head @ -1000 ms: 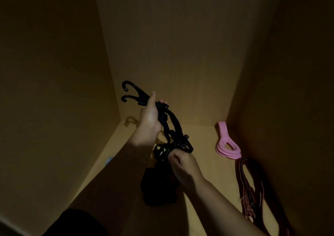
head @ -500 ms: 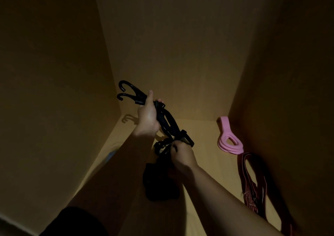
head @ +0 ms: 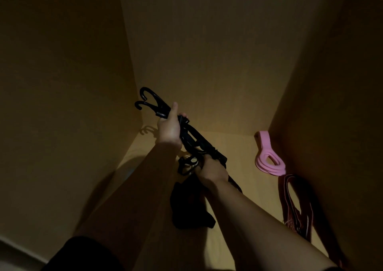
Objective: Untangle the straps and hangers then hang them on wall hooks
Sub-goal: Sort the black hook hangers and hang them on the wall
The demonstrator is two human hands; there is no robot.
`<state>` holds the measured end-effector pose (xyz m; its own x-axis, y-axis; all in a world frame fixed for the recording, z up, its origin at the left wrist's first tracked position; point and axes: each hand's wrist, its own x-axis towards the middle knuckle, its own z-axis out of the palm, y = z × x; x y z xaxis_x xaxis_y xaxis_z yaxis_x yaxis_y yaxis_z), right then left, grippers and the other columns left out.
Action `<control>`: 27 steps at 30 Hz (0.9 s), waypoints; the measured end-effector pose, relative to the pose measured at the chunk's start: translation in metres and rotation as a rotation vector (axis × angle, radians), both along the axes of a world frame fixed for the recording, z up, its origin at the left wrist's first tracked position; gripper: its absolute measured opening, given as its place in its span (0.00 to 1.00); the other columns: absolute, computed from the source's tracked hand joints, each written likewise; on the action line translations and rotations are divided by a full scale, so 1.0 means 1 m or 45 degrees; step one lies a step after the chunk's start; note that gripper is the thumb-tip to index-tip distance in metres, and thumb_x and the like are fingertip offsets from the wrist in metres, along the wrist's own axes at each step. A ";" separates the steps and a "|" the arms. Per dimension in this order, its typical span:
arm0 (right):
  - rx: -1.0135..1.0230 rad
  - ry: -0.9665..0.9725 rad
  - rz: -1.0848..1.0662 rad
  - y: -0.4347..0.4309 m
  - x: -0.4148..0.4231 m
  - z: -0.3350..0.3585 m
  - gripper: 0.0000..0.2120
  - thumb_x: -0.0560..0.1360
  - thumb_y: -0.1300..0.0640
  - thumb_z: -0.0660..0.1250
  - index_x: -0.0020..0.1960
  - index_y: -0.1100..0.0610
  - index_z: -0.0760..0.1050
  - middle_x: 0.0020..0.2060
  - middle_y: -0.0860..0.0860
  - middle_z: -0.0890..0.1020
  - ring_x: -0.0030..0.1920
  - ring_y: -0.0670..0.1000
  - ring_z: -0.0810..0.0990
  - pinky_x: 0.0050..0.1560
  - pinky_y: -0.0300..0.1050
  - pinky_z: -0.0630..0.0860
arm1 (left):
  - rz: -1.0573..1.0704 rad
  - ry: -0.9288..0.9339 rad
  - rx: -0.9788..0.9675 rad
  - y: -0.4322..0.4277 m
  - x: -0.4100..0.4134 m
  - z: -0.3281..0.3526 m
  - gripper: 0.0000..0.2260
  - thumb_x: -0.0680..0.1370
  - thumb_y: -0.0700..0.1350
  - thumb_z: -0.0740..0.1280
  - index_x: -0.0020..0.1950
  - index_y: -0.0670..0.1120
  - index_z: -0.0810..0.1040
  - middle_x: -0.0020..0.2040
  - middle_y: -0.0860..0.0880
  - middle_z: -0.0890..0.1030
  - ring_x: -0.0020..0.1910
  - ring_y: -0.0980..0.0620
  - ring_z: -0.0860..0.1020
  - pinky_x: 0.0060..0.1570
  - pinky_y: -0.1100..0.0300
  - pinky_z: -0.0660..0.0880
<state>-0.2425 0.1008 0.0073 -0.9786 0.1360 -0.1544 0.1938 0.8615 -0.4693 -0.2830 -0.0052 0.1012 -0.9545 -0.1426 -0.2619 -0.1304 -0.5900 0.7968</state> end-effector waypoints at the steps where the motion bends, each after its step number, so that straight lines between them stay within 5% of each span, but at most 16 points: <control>1: -0.001 0.037 0.009 0.001 0.002 0.003 0.19 0.76 0.52 0.60 0.65 0.57 0.66 0.58 0.59 0.76 0.57 0.60 0.76 0.47 0.48 0.72 | 0.015 0.004 -0.002 -0.001 -0.001 -0.001 0.13 0.77 0.51 0.64 0.55 0.44 0.71 0.34 0.50 0.75 0.35 0.53 0.76 0.45 0.57 0.75; 5: -0.112 0.248 0.219 0.006 0.022 0.025 0.05 0.73 0.63 0.60 0.48 0.56 0.69 0.48 0.56 0.77 0.47 0.56 0.76 0.38 0.43 0.64 | 0.044 0.042 -0.149 -0.003 -0.002 0.002 0.13 0.77 0.52 0.64 0.55 0.45 0.71 0.37 0.51 0.77 0.38 0.53 0.76 0.44 0.58 0.75; 7: -0.226 0.390 0.371 0.009 0.034 0.039 0.07 0.74 0.65 0.59 0.44 0.54 0.67 0.45 0.51 0.75 0.42 0.50 0.72 0.37 0.43 0.64 | 0.047 0.087 -0.185 -0.002 -0.001 0.007 0.10 0.77 0.52 0.63 0.51 0.46 0.72 0.37 0.51 0.76 0.36 0.53 0.76 0.41 0.59 0.74; 14: -0.949 0.844 0.276 0.020 0.051 0.120 0.13 0.77 0.63 0.61 0.48 0.44 0.66 0.35 0.46 0.73 0.30 0.39 0.71 0.31 0.34 0.69 | -0.095 0.184 -0.396 0.010 0.007 0.024 0.14 0.76 0.52 0.66 0.55 0.43 0.74 0.36 0.50 0.78 0.39 0.51 0.78 0.46 0.54 0.74; 19: -1.091 0.897 0.266 0.027 0.042 0.170 0.10 0.77 0.63 0.62 0.55 0.51 0.69 0.38 0.46 0.78 0.38 0.34 0.78 0.38 0.26 0.73 | -0.491 0.335 -0.645 0.015 0.014 0.047 0.19 0.72 0.48 0.70 0.60 0.42 0.75 0.52 0.43 0.82 0.51 0.47 0.81 0.51 0.54 0.77; 21: -1.095 0.931 0.255 0.029 0.039 0.187 0.10 0.77 0.63 0.62 0.55 0.52 0.70 0.38 0.46 0.78 0.36 0.33 0.78 0.36 0.25 0.73 | -0.560 0.377 -0.713 0.015 0.017 0.062 0.16 0.73 0.44 0.69 0.60 0.42 0.76 0.50 0.45 0.82 0.49 0.48 0.81 0.42 0.60 0.78; 23: -1.120 0.971 0.249 0.031 0.036 0.202 0.09 0.77 0.63 0.62 0.55 0.53 0.71 0.37 0.46 0.78 0.32 0.33 0.76 0.33 0.26 0.71 | -0.626 0.406 -0.613 0.015 0.020 0.073 0.16 0.75 0.42 0.67 0.61 0.39 0.76 0.47 0.45 0.81 0.44 0.50 0.80 0.35 0.64 0.77; 27: -1.313 1.004 0.185 0.033 0.034 0.229 0.07 0.77 0.62 0.62 0.52 0.53 0.73 0.38 0.48 0.79 0.29 0.34 0.75 0.29 0.27 0.69 | -0.777 0.456 -0.294 0.017 0.029 0.088 0.12 0.77 0.46 0.63 0.56 0.42 0.79 0.41 0.47 0.82 0.40 0.52 0.80 0.44 0.58 0.74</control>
<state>-0.2090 0.1337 0.2364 -0.8488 0.1859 0.4950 -0.4988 0.0290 -0.8662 -0.2543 0.0120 0.1893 -0.9029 0.4265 0.0529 -0.0902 -0.3085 0.9469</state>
